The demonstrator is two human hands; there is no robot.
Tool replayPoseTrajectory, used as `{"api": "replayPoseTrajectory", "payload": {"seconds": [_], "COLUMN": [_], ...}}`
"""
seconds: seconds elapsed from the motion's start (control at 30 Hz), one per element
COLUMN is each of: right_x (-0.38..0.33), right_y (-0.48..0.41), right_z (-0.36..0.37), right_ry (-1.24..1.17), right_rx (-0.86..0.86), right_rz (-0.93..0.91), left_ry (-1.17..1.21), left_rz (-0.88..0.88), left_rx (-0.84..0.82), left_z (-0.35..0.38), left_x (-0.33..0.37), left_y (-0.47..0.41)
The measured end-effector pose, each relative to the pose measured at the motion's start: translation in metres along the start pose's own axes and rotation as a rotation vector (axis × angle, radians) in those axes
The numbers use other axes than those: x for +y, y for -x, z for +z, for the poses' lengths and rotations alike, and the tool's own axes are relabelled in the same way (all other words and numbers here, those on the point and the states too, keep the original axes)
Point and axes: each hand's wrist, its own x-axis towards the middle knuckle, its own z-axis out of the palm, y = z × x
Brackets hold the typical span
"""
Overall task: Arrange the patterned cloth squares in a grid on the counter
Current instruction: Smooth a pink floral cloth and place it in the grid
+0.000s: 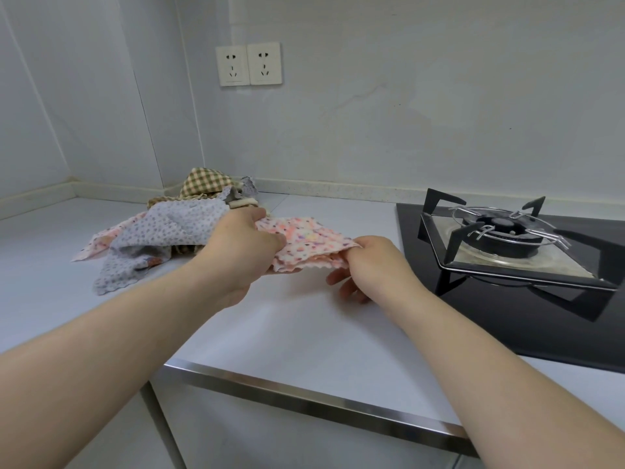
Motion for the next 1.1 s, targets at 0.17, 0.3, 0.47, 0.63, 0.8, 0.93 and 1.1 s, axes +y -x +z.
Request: {"api": "replayPoseTrajectory", "payload": {"seconds": [0.17, 0.3, 0.47, 0.63, 0.8, 0.93, 1.1], "right_x": [-0.007, -0.008, -0.004, 0.0, -0.004, -0.003, 0.003], "right_y": [0.005, 0.007, 0.0, -0.006, -0.001, -0.004, -0.006], "right_z": [0.0, -0.012, -0.01, -0.006, -0.006, -0.001, -0.001], "right_ry": [-0.464, -0.802, -0.765, -0.709, -0.614, -0.408, -0.178], "right_rx": [-0.167, -0.247, -0.168, -0.067, 0.03, 0.177, 0.331], "right_rz": [0.125, 0.293, 0.359, 0.298, 0.239, 0.073, -0.09], "left_ry": [-0.095, -0.108, -0.179, -0.292, -0.301, -0.294, -0.261], "left_rz": [0.099, 0.175, 0.334, 0.442, 0.433, 0.426, 0.402], "left_rx": [0.037, 0.006, -0.192, -0.254, -0.235, -0.231, -0.219], "left_z": [-0.005, -0.009, -0.006, 0.002, 0.004, 0.004, 0.006], "left_x": [0.001, 0.002, 0.008, 0.013, 0.008, 0.003, 0.001], "left_y": [-0.002, 0.001, 0.015, 0.03, 0.03, 0.026, 0.025]}}
